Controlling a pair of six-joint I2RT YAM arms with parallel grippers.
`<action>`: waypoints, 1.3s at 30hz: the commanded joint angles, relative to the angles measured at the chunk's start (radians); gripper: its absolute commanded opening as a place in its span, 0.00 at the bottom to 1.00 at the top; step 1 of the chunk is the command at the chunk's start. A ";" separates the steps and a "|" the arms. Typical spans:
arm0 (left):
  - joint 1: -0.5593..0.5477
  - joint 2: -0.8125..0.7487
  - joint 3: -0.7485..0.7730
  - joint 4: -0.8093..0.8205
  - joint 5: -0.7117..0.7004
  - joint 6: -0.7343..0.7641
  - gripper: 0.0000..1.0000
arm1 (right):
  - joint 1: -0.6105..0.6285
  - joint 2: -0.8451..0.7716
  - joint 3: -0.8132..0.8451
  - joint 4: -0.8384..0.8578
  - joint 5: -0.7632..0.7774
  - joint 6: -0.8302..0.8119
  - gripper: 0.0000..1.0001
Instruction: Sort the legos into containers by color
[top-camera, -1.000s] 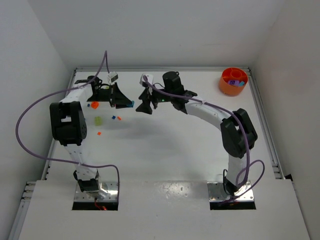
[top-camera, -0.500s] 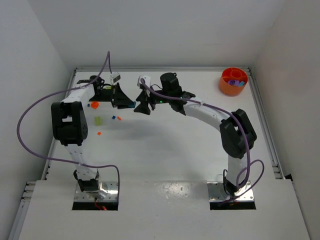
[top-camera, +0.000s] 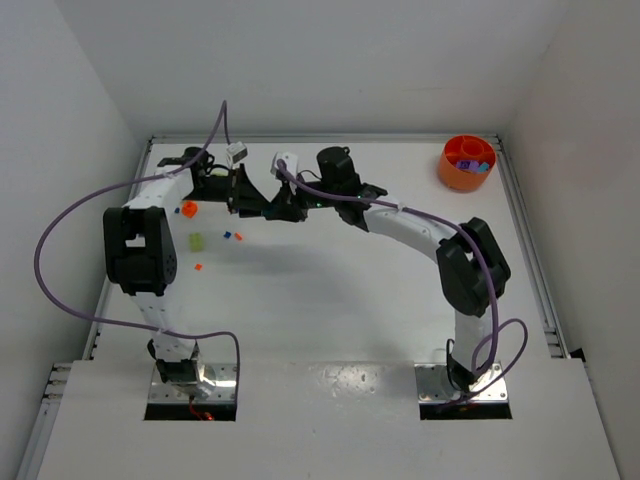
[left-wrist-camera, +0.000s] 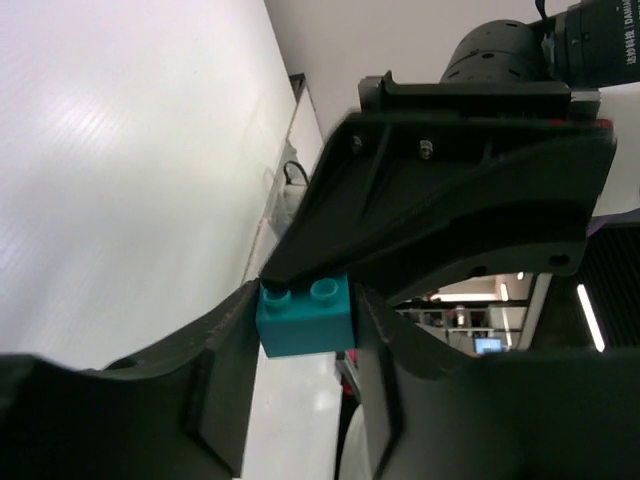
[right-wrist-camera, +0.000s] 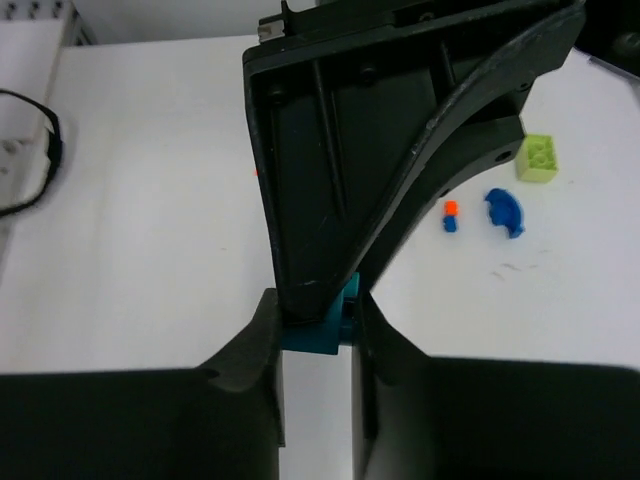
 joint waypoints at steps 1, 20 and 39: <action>-0.016 -0.051 -0.003 0.040 0.174 0.025 0.49 | 0.008 -0.015 0.014 0.049 0.019 0.005 0.07; -0.114 -0.336 0.072 0.434 -1.051 -0.035 0.99 | -0.352 -0.431 -0.278 -0.465 0.470 0.183 0.00; -0.172 -0.234 0.295 0.397 -1.160 -0.042 0.99 | -0.913 -0.004 0.319 -0.717 0.668 0.447 0.00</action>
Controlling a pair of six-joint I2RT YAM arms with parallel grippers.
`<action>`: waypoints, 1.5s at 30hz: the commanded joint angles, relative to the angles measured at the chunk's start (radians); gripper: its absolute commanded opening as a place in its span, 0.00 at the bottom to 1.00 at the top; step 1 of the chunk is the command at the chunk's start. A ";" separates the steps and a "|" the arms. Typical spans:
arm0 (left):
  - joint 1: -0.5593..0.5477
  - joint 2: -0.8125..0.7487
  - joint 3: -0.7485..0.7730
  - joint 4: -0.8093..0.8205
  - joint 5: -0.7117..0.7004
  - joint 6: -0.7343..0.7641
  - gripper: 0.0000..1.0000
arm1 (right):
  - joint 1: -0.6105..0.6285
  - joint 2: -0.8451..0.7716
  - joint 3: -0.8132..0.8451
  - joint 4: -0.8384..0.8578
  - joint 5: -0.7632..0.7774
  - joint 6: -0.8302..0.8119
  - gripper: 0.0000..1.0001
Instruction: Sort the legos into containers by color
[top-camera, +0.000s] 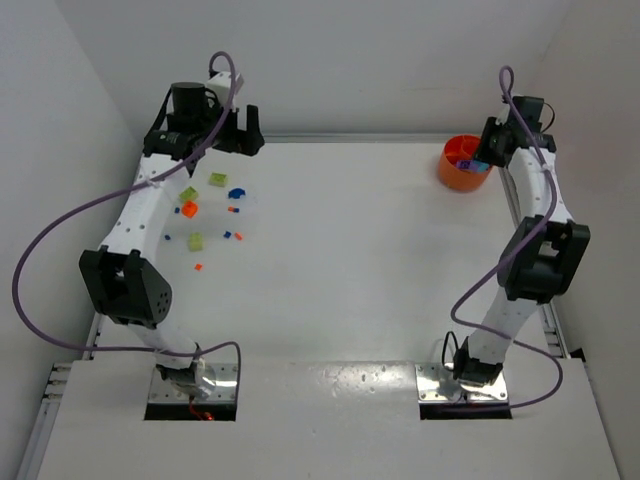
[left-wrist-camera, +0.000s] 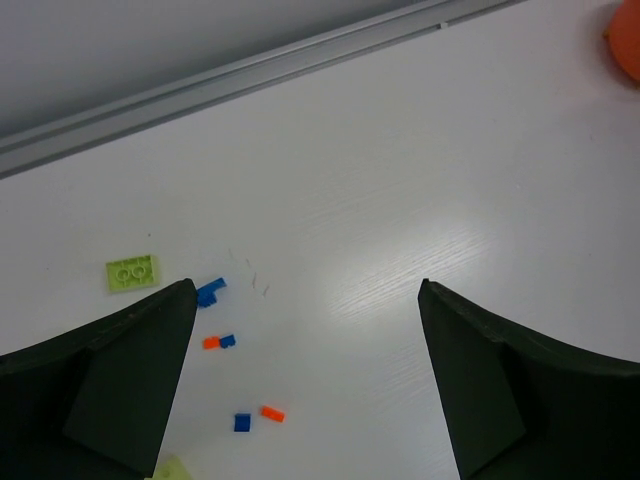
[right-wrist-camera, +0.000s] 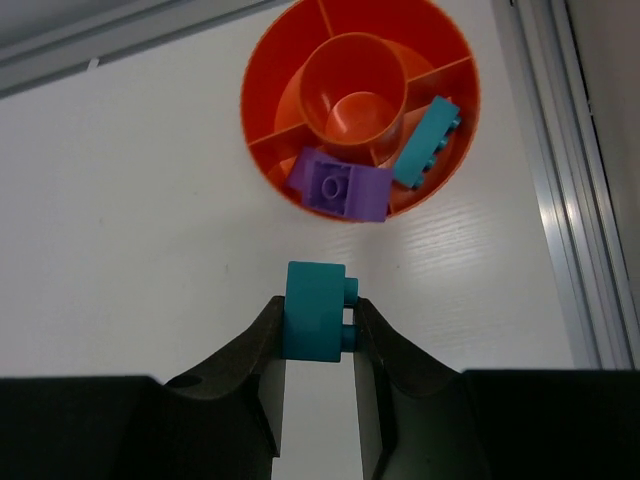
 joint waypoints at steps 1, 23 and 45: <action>-0.027 0.036 0.086 -0.029 -0.016 -0.009 0.99 | -0.020 0.064 0.092 -0.023 0.046 0.059 0.00; -0.037 0.055 0.097 -0.038 -0.053 -0.045 0.99 | -0.072 0.324 0.316 0.046 0.169 0.091 0.00; -0.037 0.073 0.088 -0.047 -0.053 -0.064 0.99 | -0.063 0.413 0.411 0.065 0.148 0.091 0.36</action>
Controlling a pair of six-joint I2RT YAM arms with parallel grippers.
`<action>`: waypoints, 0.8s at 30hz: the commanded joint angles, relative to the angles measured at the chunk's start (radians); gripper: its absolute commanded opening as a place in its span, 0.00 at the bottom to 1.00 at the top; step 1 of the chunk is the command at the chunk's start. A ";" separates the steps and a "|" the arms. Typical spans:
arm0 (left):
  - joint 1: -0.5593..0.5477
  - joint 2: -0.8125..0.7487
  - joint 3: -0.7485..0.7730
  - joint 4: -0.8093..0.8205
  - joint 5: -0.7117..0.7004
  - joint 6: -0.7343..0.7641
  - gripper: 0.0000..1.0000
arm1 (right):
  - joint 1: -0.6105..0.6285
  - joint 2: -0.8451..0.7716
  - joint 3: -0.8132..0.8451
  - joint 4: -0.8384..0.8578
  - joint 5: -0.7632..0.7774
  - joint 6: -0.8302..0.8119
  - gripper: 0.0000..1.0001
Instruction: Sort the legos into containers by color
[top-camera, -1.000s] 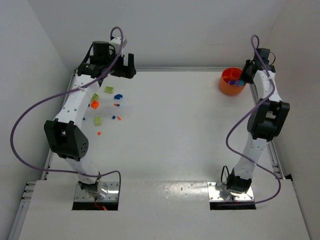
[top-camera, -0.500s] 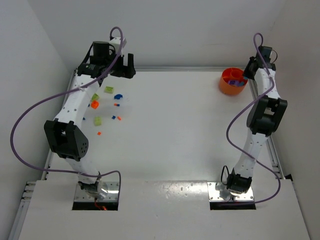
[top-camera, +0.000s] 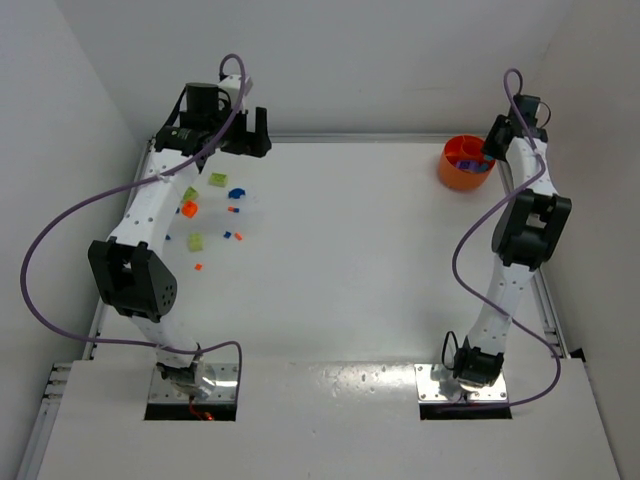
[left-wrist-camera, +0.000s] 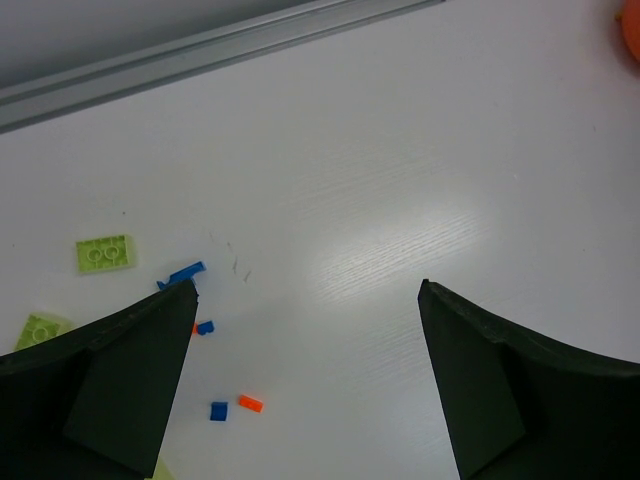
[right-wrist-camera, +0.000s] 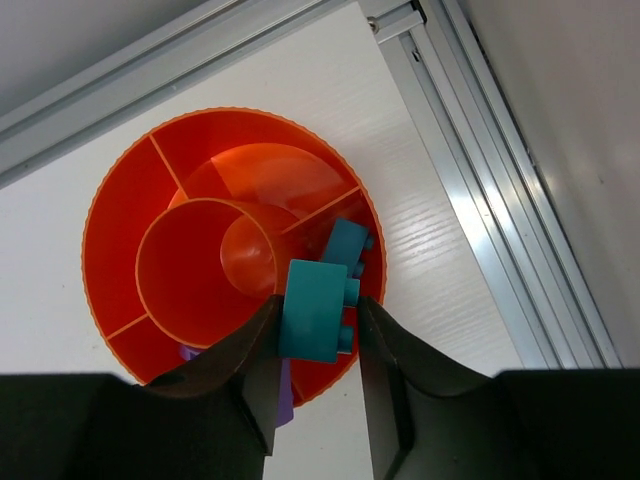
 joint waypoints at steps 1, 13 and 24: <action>-0.001 0.007 0.022 0.010 -0.001 -0.039 0.99 | 0.006 -0.001 0.041 0.032 0.004 0.015 0.38; 0.049 0.016 0.002 0.029 -0.035 -0.068 0.99 | 0.016 -0.087 -0.001 0.022 -0.129 0.013 0.47; 0.196 0.163 0.037 -0.067 -0.120 0.051 0.77 | 0.138 -0.288 -0.095 -0.074 -0.331 -0.193 0.56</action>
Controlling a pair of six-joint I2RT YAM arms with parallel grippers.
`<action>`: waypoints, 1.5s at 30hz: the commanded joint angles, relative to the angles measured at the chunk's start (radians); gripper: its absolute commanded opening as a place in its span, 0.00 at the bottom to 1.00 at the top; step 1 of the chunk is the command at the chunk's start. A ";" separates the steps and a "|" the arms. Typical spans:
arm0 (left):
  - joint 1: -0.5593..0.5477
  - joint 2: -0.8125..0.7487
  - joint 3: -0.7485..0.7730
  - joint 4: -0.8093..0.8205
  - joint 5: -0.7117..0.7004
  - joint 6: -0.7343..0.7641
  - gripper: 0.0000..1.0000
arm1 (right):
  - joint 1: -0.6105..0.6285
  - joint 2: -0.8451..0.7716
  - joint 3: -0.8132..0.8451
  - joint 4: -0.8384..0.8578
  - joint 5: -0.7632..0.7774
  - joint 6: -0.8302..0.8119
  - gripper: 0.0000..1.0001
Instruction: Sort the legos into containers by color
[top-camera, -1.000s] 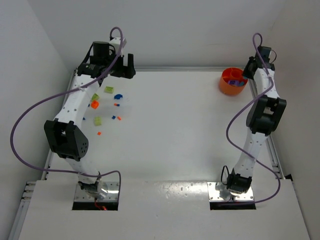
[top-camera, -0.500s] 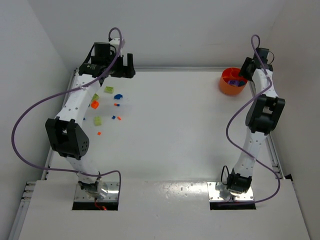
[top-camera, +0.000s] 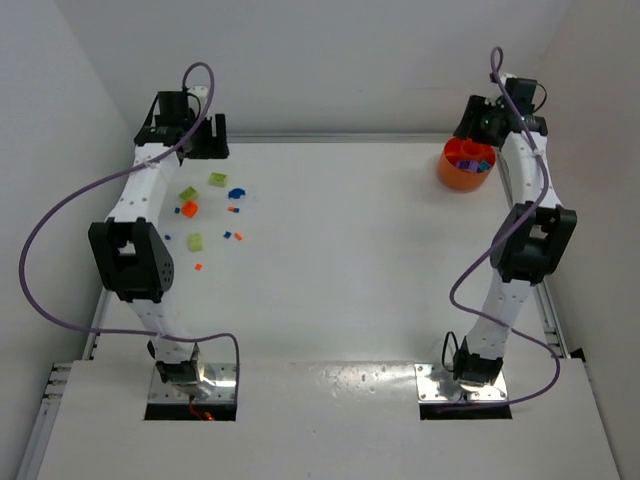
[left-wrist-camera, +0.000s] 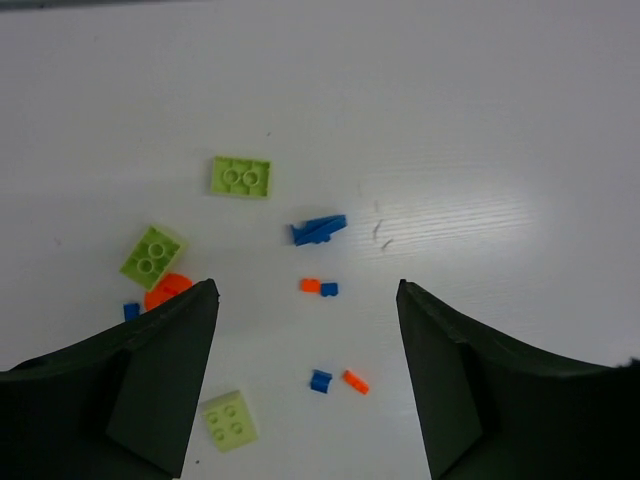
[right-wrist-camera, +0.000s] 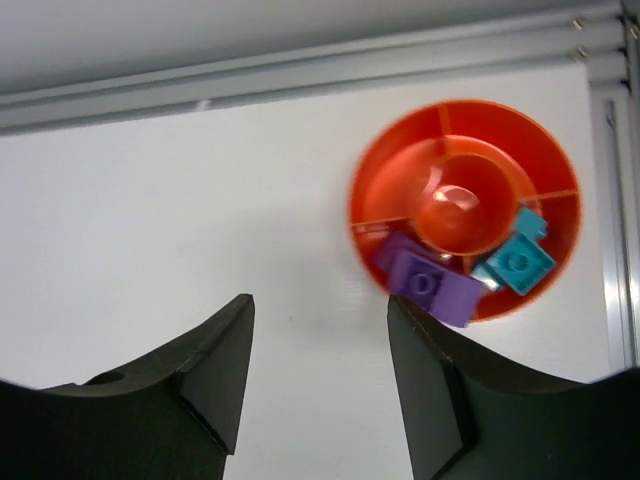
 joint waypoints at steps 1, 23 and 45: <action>0.018 0.085 0.039 -0.043 -0.077 0.057 0.77 | 0.068 -0.087 -0.021 -0.047 -0.078 -0.117 0.57; 0.198 0.435 0.283 -0.124 -0.024 0.405 0.86 | 0.172 -0.199 -0.145 -0.058 -0.173 -0.197 0.58; 0.250 0.550 0.254 -0.164 0.054 0.425 0.72 | 0.200 -0.168 -0.109 -0.067 -0.182 -0.206 0.58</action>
